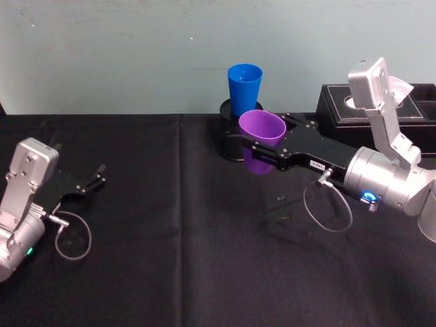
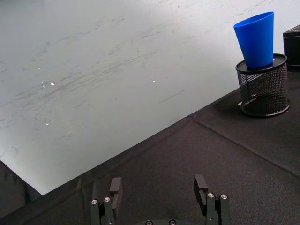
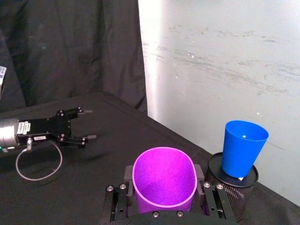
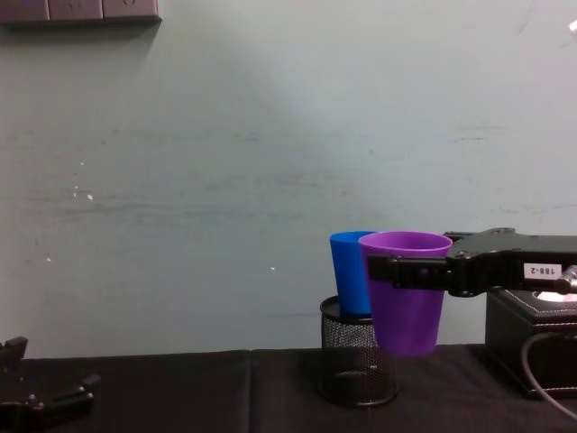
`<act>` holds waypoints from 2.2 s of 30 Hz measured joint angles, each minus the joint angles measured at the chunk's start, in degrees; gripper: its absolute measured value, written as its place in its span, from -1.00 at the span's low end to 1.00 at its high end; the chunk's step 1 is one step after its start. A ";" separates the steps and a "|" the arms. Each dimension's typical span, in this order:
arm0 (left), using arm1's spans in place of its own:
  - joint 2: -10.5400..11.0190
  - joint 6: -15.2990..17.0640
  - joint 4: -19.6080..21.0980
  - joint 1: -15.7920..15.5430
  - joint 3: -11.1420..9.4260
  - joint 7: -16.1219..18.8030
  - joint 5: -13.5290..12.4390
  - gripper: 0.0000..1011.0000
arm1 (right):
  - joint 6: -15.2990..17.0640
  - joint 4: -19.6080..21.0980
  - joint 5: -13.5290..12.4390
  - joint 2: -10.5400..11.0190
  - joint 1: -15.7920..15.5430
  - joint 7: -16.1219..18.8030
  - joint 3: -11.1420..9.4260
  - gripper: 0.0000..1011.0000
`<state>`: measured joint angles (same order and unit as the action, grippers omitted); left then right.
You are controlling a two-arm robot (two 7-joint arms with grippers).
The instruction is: Pick up one cup with a gripper and tap it against the other cup.
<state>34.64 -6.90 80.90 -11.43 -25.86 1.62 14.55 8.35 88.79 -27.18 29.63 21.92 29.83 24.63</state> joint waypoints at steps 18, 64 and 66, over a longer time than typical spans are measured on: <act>0.00 0.00 0.00 0.00 0.00 0.00 0.00 0.98 | 0.00 0.00 0.00 0.00 0.00 0.00 0.00 0.43; 0.01 -0.01 0.00 0.00 0.00 0.00 0.00 0.98 | -5.48 -15.39 1.69 -6.93 6.16 1.31 3.29 0.43; 0.00 -0.01 0.00 0.00 0.00 0.00 0.00 0.98 | -5.52 -16.04 2.08 -7.12 6.64 1.00 3.18 0.43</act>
<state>34.65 -6.91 80.90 -11.43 -25.86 1.62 14.55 2.83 72.75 -25.10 22.51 28.56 30.84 27.81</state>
